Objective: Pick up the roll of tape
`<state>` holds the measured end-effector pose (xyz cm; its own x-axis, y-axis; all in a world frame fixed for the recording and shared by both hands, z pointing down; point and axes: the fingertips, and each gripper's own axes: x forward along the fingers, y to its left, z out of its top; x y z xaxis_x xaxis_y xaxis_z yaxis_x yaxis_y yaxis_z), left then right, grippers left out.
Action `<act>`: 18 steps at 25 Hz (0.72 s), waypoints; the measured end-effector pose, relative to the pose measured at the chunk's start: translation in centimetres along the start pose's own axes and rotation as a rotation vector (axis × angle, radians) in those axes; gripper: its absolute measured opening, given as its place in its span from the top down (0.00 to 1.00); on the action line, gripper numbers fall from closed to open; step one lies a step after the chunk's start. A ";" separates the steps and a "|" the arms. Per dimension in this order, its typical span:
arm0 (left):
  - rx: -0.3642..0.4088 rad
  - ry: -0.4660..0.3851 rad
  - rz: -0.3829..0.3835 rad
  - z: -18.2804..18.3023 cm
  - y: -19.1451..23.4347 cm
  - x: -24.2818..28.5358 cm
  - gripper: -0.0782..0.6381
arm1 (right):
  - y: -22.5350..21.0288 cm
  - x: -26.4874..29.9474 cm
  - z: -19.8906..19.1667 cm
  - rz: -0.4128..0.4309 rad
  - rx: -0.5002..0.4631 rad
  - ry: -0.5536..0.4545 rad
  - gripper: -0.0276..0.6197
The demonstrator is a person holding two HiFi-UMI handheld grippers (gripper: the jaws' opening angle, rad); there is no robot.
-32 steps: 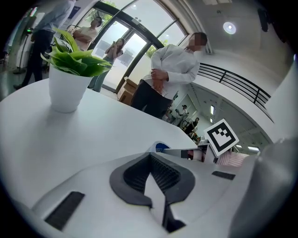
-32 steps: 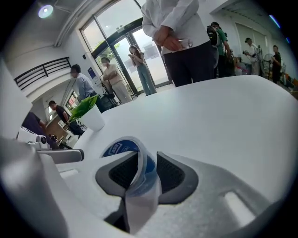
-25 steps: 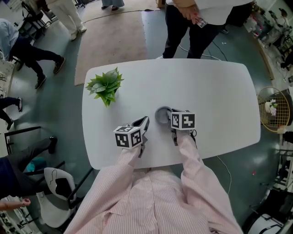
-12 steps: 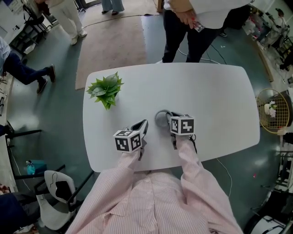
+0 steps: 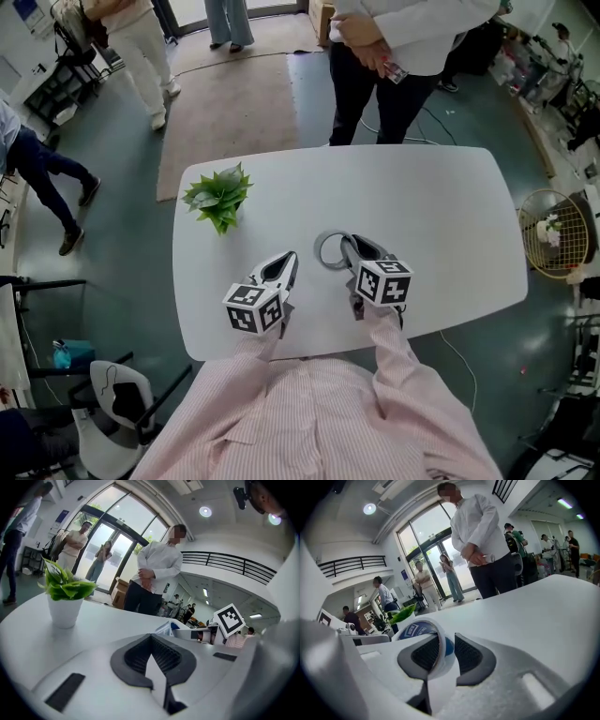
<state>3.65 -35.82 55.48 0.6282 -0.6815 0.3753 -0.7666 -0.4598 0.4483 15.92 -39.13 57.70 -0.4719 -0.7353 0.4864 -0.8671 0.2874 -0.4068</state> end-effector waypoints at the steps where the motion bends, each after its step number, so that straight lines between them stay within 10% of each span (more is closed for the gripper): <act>1: 0.010 -0.015 -0.002 0.4 -0.3 -0.3 0.89 | 0.3 -0.4 0.5 0.010 0.000 -0.024 0.81; 18: 0.124 -0.226 -0.012 8.3 -3.8 -5.1 0.89 | 5.0 -7.7 7.8 0.147 -0.022 -0.320 0.81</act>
<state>2.27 -35.26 45.13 0.6020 -0.7794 0.1736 -0.7787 -0.5250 0.3435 16.47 -36.77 45.89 -0.5213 -0.8390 0.1556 -0.7982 0.4150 -0.4365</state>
